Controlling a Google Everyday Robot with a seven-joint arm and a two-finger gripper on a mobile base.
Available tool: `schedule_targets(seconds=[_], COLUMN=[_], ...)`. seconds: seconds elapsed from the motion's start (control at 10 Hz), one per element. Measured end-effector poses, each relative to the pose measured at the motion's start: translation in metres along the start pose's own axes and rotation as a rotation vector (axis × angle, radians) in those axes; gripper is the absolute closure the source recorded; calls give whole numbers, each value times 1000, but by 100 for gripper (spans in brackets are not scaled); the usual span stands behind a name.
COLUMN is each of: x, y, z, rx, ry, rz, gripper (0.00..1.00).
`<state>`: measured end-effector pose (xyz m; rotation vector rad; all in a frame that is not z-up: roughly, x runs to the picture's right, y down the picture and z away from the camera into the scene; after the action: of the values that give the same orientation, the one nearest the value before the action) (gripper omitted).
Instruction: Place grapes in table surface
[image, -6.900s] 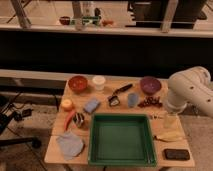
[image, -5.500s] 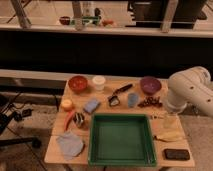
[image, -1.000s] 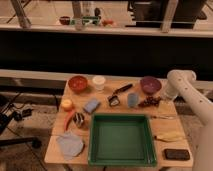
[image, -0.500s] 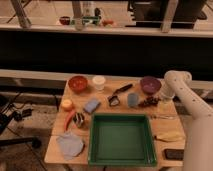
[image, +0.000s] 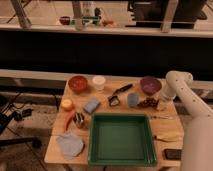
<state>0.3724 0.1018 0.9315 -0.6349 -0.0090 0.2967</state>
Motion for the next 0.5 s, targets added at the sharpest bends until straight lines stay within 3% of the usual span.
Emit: schedule_targets(seconds=[0.1,0.2,0.5], x=[-1,-1,0], y=[0,-1,-5], z=[-4,-6,-24], rx=[4,13,61], ry=[3,2,-3], rz=[-3,0,9], gripper=[83,88,90])
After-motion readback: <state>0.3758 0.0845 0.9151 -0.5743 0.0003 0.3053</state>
